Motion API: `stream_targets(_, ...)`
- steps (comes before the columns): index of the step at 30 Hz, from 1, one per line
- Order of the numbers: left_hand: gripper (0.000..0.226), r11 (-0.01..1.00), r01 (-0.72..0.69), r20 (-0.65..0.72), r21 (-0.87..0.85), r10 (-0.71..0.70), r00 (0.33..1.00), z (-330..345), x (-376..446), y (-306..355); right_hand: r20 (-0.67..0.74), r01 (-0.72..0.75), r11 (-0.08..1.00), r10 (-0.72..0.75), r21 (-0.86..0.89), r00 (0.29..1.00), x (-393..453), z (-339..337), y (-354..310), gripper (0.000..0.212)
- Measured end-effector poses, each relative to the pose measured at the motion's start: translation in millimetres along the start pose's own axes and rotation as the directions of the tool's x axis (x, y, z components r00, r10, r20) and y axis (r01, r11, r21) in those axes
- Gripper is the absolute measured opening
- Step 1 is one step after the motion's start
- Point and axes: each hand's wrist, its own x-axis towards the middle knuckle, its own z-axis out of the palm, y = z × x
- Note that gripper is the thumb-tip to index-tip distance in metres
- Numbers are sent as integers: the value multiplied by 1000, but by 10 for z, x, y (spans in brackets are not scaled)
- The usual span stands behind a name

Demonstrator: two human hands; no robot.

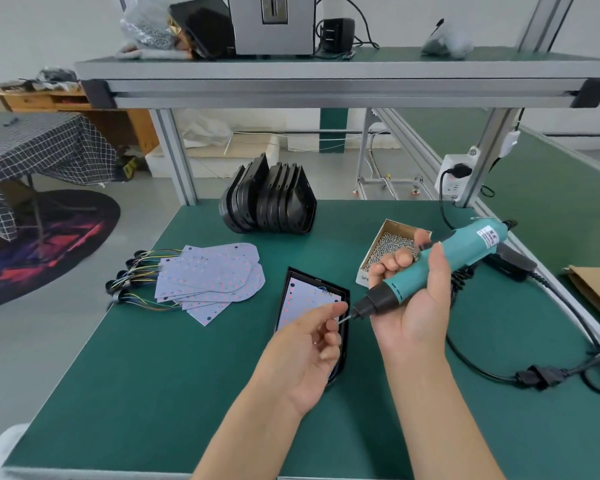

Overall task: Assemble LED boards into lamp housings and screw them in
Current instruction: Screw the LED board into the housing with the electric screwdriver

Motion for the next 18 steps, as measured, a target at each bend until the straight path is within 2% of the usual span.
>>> stream_targets(6, 20, 987, -79, 9, -140, 81, 997, -14, -58, -71, 2, 110, 994, -110, -20, 994, -11, 53, -17, 14)
stream_targets(13, 8, 984, -101, 18, -144, 105, 994, -11, -112, -121, -3, 165, 985, -165, -54, 986, -46, 115, -29, 16)
stream_targets(18, 8, 979, -90, 46, -185, 100, 994, -4, -130, -158, 24, 189, 980, -188, -70, 982, -57, 110, -38, 17)
